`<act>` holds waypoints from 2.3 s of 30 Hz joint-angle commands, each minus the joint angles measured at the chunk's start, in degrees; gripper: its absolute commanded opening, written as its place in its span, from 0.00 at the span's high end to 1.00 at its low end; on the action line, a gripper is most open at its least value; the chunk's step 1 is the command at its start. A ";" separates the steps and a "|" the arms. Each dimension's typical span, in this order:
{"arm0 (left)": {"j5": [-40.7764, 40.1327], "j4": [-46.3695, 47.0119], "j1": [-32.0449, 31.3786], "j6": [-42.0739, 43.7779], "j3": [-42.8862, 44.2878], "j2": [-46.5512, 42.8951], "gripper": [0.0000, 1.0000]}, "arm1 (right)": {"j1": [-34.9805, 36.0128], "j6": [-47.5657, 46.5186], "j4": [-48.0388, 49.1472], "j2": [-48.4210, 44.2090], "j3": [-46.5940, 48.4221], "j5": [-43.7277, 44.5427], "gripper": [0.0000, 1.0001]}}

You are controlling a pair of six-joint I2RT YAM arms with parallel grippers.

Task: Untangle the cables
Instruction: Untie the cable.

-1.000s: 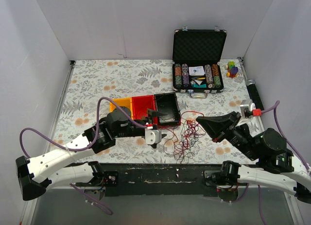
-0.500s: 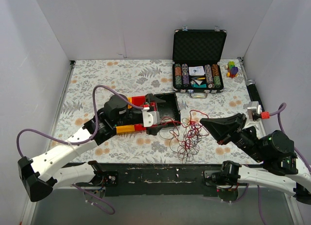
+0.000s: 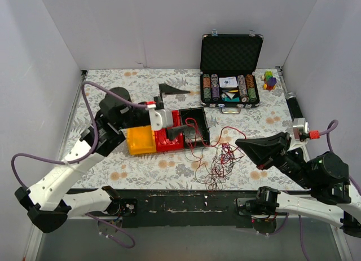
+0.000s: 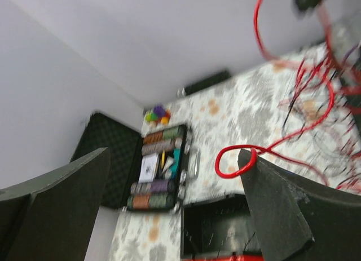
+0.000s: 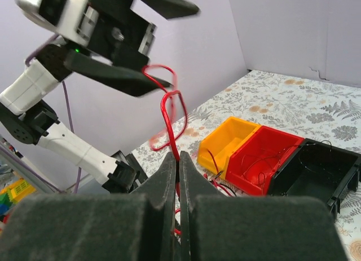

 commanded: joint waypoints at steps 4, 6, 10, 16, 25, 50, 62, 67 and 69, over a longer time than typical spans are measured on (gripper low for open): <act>20.51 -4.17 0.15 -25.62 16.94 1.82 0.02 | 0.27 -1.30 -0.02 -0.67 3.19 0.76 0.99; 20.52 -2.42 0.15 -29.14 18.17 2.00 0.02 | 0.27 -1.56 -0.02 -0.06 3.37 0.32 0.99; 12.63 3.65 0.15 -34.68 17.39 1.38 0.02 | 0.27 -1.65 0.16 0.74 3.81 -0.82 0.99; 16.75 -3.03 -0.03 -27.11 10.98 -0.20 0.02 | 0.27 -1.47 0.16 1.88 4.78 -4.33 0.99; 23.67 -0.30 -2.66 -30.65 4.47 1.03 0.02 | 0.27 -1.03 0.60 5.30 5.83 -9.61 0.99; 23.94 19.48 -10.66 -39.62 -5.56 4.81 0.62 | 0.27 -1.56 5.17 12.96 9.26 -15.59 0.99; 22.81 19.13 -13.65 -36.72 -7.05 6.83 0.63 | 0.27 -2.00 6.66 12.34 9.88 -15.50 0.99; 21.13 20.27 -14.62 -35.75 -8.28 7.54 0.77 | 0.27 -1.91 7.71 12.52 9.61 -15.77 0.99; 20.43 20.19 -15.14 -35.57 -9.07 7.45 0.93 | 0.27 -1.82 8.42 12.17 9.44 -15.59 0.99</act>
